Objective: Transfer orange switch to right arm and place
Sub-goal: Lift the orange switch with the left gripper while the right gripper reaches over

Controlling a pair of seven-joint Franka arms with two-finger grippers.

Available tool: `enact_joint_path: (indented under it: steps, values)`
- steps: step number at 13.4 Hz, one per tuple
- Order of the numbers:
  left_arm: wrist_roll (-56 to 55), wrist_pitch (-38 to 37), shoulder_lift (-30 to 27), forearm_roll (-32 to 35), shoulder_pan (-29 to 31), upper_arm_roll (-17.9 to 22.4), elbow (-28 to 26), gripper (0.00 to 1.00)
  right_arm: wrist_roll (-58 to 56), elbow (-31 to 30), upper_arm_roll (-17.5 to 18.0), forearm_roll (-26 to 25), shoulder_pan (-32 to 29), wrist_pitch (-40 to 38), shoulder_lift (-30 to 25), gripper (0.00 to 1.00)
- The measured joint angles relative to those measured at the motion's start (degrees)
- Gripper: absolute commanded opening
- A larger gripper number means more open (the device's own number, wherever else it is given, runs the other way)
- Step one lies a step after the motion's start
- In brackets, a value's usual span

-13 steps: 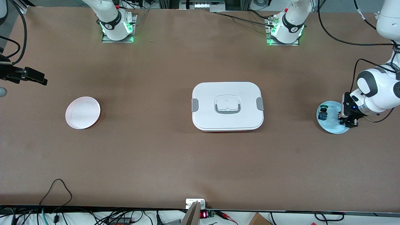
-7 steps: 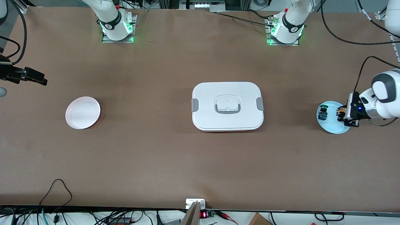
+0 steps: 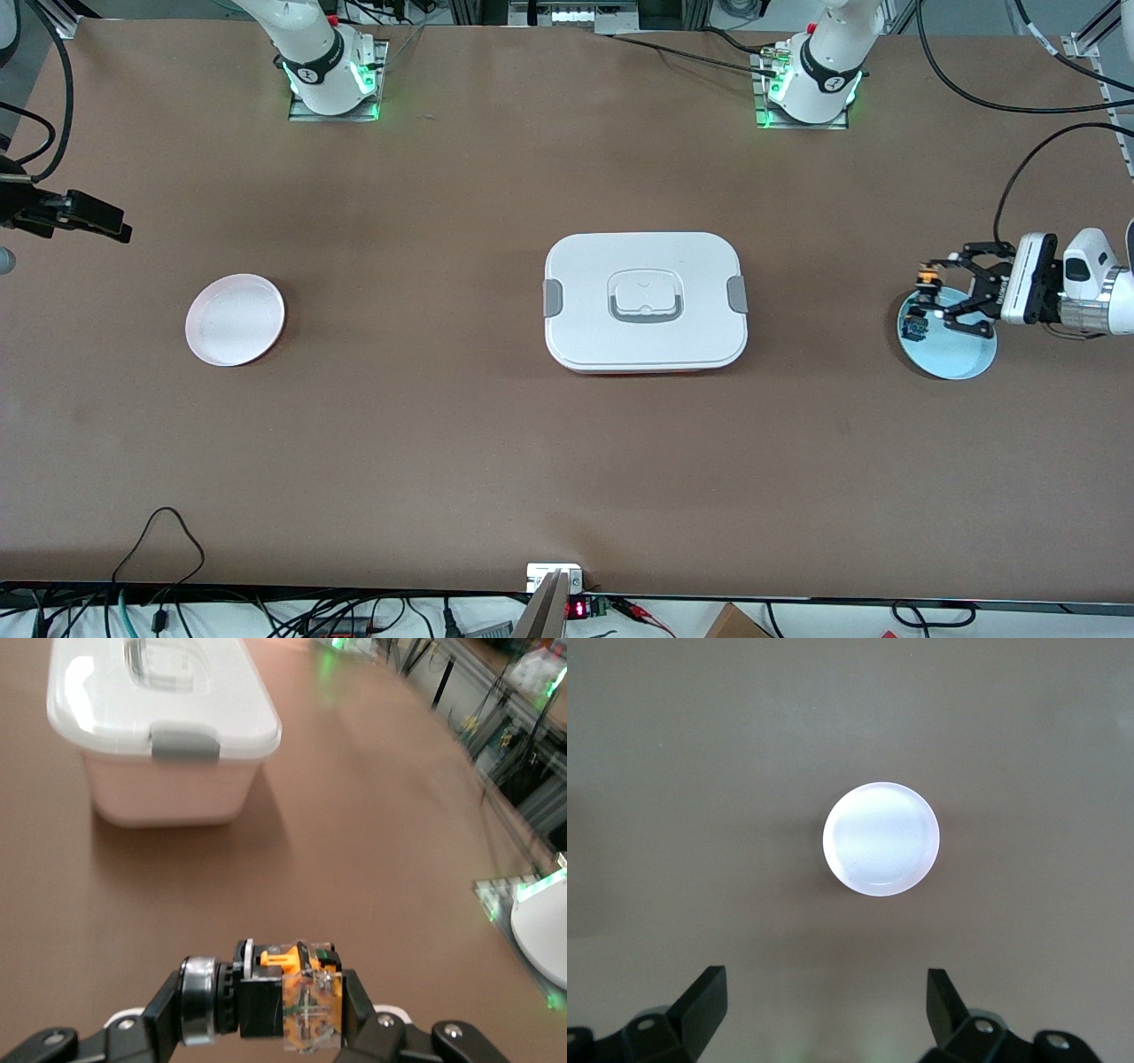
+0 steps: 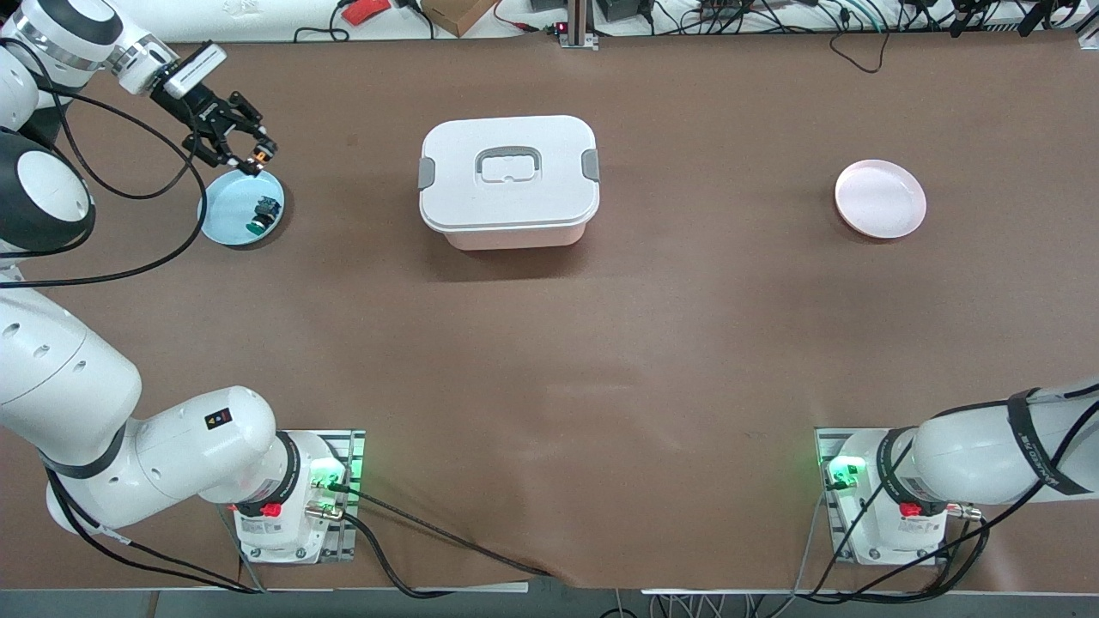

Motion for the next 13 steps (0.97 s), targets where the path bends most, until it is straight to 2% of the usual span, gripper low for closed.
enact_joint_path:
  steps: [3,6,9,13]
  values:
    - [-0.9,-6.8,0.2,-13.0,-0.3,-3.4,0.0,0.00,0.0,0.0,0.0,0.8,0.0,0.0,0.0,1.00]
    - [-2.3,-7.8,0.2,-22.9,-0.5,-9.0,-1.7,0.00,0.0,0.0,0.2,3.0,0.1,0.0,0.0,1.00]
    - [-2.7,-6.7,-3.6,-35.8,-0.6,-12.4,-7.9,0.00,0.0,0.1,0.4,13.2,0.6,-0.1,0.0,1.00]
    - [-4.3,1.3,-16.2,-48.8,-0.7,-18.8,-20.7,0.00,0.0,0.1,0.4,31.9,0.6,-1.7,0.1,1.00]
